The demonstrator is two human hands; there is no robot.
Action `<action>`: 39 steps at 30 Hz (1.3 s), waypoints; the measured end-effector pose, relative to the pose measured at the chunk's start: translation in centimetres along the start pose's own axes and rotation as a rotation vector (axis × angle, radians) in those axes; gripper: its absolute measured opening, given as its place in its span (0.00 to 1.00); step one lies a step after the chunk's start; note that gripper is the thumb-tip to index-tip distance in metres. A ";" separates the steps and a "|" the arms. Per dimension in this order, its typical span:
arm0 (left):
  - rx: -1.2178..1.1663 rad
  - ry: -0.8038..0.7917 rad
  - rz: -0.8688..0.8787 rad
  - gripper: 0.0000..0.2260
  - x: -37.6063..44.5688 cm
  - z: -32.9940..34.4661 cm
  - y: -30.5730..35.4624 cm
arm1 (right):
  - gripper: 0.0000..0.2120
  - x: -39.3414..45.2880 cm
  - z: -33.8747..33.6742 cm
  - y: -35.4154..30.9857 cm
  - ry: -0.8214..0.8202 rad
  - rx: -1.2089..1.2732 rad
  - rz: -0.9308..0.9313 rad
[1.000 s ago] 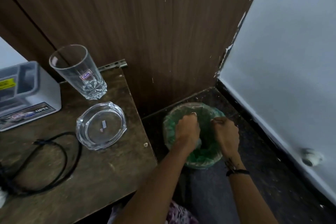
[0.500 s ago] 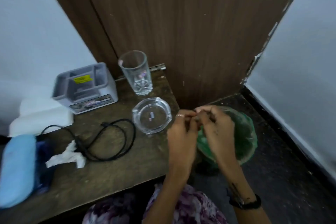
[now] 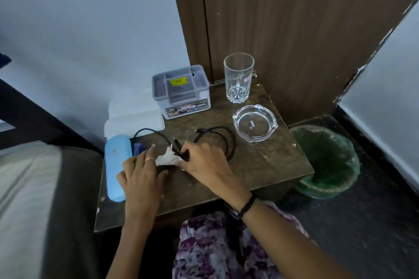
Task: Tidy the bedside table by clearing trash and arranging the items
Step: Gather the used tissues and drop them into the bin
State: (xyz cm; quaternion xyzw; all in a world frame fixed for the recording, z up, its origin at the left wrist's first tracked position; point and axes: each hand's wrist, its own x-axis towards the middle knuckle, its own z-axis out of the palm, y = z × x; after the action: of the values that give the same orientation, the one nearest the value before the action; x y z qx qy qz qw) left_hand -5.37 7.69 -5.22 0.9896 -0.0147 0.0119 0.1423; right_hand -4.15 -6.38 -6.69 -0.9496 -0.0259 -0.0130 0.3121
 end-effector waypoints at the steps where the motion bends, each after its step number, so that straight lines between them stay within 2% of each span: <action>1: 0.026 -0.011 0.007 0.20 0.3 -0.1 -0.2 | 0.14 0.2 0.3 -0.2 0.000 -0.038 -0.010; 4: 0.007 0.055 0.033 0.10 0.7 -0.2 -0.3 | 0.09 0.5 0.5 -0.6 0.021 -0.064 -0.037; 9: -0.211 0.177 0.024 0.06 0.9 -0.2 1.0 | 0.02 0.3 -1.2 0.1 0.134 0.043 -0.025; 12: -0.126 0.101 0.005 0.12 1.2 0.3 1.6 | 0.09 0.2 -1.2 -0.1 0.018 -0.014 -0.075; 14: -0.105 0.051 -0.017 0.11 1.3 0.5 1.5 | 0.13 -0.1 -0.2 -0.4 -0.047 -0.106 -0.097; 18: -0.145 0.017 -0.037 0.09 0.8 0.6 1.3 | 0.12 -0.6 1.0 -0.5 -0.020 -0.140 -0.116; 21: -0.253 0.027 -0.039 0.10 0.4 0.0 1.6 | 0.11 -0.7 0.2 -0.4 0.038 -0.102 -0.148; 24: -0.562 0.014 -0.040 0.11 0.5 -1.1 2.7 | 0.11 -1.1 -2.2 -0.1 0.091 -0.036 -0.139; 26: -0.723 0.006 -0.042 0.09 0.6 -1.7 4.4 | 0.10 -1.7 -4.4 0.8 0.160 -0.013 -0.092; 31: -0.893 -0.036 0.079 0.04 0.7 -0.5 11.9 | 0.09 -4.6 -9.9 5.3 0.380 0.049 0.094; 35: -0.795 -0.137 0.158 0.03 0.1 3.2 19.5 | 0.07 -8.1 -12.5 11.9 0.489 0.101 0.324; 39: -0.816 -0.348 0.087 0.03 -1.7 8.3 26.2 | 0.07 -11.3 -13.4 18.9 0.527 0.160 0.541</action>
State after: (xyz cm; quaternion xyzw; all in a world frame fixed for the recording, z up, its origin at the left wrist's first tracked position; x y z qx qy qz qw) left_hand -7.73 -19.73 -5.88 0.8382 -0.0834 -0.1558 0.5160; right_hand -14.42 -30.00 -7.52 -0.8589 0.3058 -0.1716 0.3732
